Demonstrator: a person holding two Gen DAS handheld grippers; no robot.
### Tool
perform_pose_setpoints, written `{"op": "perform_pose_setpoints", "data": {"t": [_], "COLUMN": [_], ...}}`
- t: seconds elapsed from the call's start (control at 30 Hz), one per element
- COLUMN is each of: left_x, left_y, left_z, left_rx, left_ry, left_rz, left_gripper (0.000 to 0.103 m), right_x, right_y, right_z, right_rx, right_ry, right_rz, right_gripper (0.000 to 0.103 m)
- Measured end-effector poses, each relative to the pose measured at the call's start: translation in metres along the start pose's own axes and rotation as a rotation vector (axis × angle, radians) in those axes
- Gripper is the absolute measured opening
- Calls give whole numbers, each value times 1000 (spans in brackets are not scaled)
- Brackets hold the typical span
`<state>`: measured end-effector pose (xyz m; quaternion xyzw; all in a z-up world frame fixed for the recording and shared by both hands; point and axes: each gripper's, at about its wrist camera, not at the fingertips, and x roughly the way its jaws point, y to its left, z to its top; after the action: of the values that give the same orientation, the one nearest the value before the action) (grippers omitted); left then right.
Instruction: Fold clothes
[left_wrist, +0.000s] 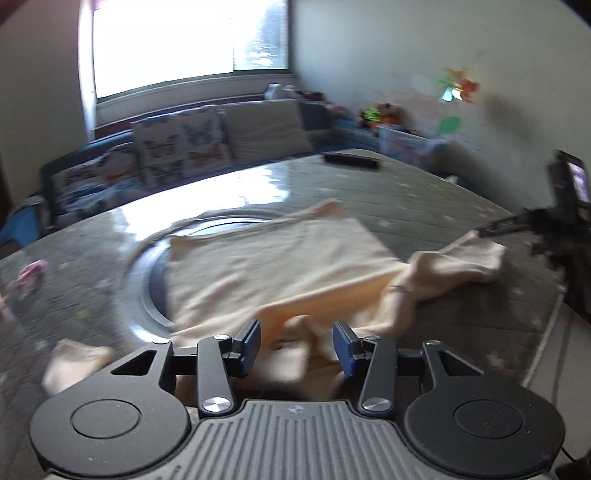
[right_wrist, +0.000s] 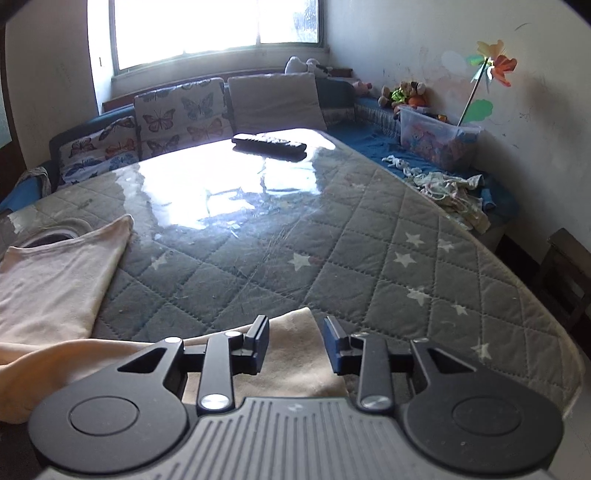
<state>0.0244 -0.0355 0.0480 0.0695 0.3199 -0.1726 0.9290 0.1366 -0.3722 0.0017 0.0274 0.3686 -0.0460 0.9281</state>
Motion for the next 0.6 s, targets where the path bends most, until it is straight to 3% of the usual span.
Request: {"op": "perform_pose_setpoints", "data": {"t": [0.1,0.13,0.23,0.33,0.43,0.5,0.6], "left_x": [19,25,43,57,67,71,63], "left_y": [-24,-32,-46,-53,-57,-59,-59], "left_z": [5,7,9,9,6,4,3], "left_rx": [67,89,129,143,153,162,162], "left_ry": [11,16,33,53,74,87,77], "left_rz": [-55,-68,-79,-87,-95,-91,-118], "left_gripper": [56,56,56,54,32,8,5], "right_x": [10,11,16,18,20,19,15], "right_y": [3,3,3,2,1,1,0], "right_z": [1,1,3,4,4,7,15], "right_rx": [-15,-16,-17,-12,-21,-19,-16], "right_ry": [14,17,21,22,18,7,-34], "right_rz": [2,5,8,17,18,19,25], "right_gripper": [29,18,7,5,2,0,0]}}
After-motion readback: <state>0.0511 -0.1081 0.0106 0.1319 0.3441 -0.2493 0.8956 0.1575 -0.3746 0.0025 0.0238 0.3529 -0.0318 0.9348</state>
